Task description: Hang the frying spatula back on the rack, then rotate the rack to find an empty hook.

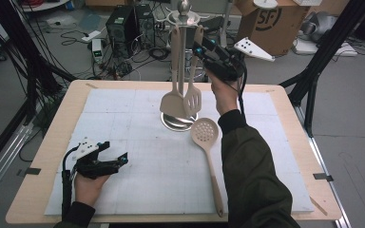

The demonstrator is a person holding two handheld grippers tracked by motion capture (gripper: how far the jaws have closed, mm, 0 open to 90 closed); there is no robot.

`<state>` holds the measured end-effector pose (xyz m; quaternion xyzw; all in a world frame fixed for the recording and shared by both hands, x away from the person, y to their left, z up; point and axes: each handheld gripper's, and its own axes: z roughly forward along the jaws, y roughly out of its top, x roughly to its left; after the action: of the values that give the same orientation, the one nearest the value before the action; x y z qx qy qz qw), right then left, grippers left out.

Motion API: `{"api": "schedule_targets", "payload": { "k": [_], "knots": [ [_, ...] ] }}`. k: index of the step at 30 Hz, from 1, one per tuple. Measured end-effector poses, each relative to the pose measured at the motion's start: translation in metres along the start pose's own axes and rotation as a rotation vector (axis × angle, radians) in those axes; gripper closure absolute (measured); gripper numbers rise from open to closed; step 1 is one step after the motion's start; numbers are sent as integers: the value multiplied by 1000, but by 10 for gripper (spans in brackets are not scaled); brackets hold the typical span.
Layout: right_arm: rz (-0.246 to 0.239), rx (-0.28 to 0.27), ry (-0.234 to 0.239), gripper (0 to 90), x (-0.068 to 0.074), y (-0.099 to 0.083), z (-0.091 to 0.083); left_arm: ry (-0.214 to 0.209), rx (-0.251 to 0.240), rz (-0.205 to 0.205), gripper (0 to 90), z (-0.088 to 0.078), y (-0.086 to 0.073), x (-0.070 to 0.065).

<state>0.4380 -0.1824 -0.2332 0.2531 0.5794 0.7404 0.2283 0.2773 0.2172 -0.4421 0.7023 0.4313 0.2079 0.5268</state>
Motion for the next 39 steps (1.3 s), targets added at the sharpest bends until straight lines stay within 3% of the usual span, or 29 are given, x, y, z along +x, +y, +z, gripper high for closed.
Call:
{"api": "schedule_targets", "payload": {
  "k": [11, 19, 24, 27, 31, 39],
  "knots": [
    [1, -41, -7, 532, -2, 6, -8, -1, -1, -1, 117, 0, 0, 0],
    [46, -109, -22, 563, -9, 13, -13, -1, 2, 4, 118, 1, 0, -1],
    [52, -114, -7, 783, -10, 21, -13, -3, 4, 2, 118, 2, 0, -1],
    [45, -106, -11, 848, -9, 25, -11, 1, 2, 1, 118, 1, 0, 0],
    [28, -103, -13, 897, -7, 31, -7, -1, 2, 3, 118, 1, 0, 0],
    [26, -87, -19, 898, -8, 30, -3, -3, -2, 1, 119, 0, 0, 0]
  ]
}}
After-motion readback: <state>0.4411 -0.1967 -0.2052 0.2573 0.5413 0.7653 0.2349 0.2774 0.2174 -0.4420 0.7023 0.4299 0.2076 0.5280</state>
